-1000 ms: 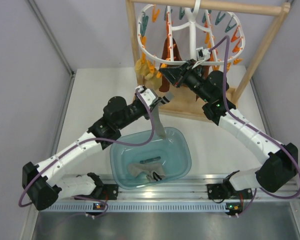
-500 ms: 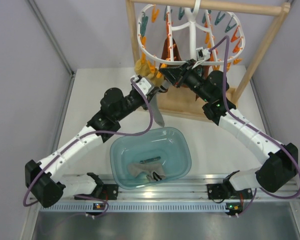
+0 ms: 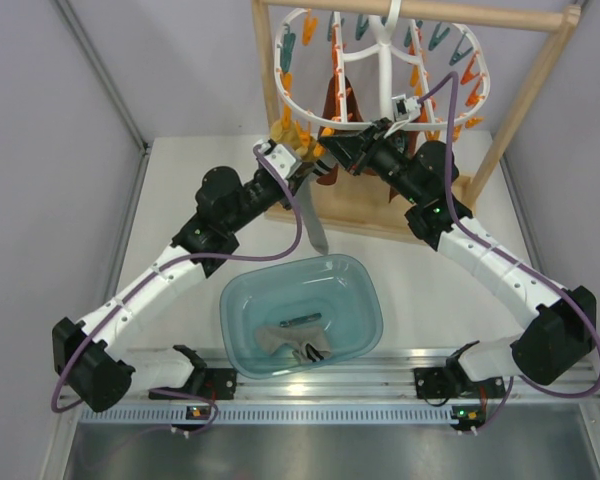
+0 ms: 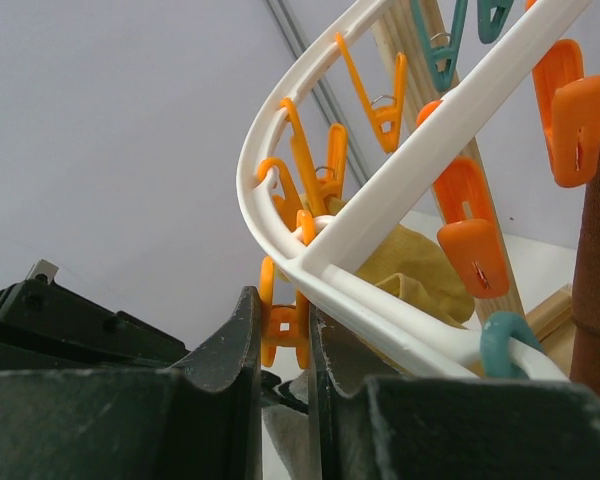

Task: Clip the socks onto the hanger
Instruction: Clamp the sock onto the hanger.

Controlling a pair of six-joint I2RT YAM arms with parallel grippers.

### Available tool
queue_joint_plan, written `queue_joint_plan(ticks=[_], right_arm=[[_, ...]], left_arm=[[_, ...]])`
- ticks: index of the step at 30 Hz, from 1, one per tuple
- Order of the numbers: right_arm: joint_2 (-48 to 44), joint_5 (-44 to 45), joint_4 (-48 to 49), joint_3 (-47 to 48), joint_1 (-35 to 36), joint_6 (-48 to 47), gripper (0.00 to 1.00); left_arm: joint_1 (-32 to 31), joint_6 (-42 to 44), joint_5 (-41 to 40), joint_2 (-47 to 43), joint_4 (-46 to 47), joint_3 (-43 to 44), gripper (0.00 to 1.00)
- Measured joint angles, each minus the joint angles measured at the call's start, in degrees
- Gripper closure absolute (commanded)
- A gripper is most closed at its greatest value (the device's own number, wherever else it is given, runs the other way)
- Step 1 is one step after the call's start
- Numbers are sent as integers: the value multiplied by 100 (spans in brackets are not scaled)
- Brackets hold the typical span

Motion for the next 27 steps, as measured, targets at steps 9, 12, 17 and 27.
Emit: queue_joint_plan(ticks=[9, 12, 17, 27], right_arm=[[0, -24, 0, 0, -11, -68, 100], [0, -20, 0, 0, -13, -107, 100], [0, -13, -9, 0, -48, -105, 100], [0, -17, -9, 0, -48, -105, 100]], left_arm=[[4, 22, 258, 0, 44, 48, 100], [9, 22, 260, -7, 20, 48, 100], [28, 39, 251, -162, -107, 24, 100], [55, 39, 227, -420, -199, -122, 100]])
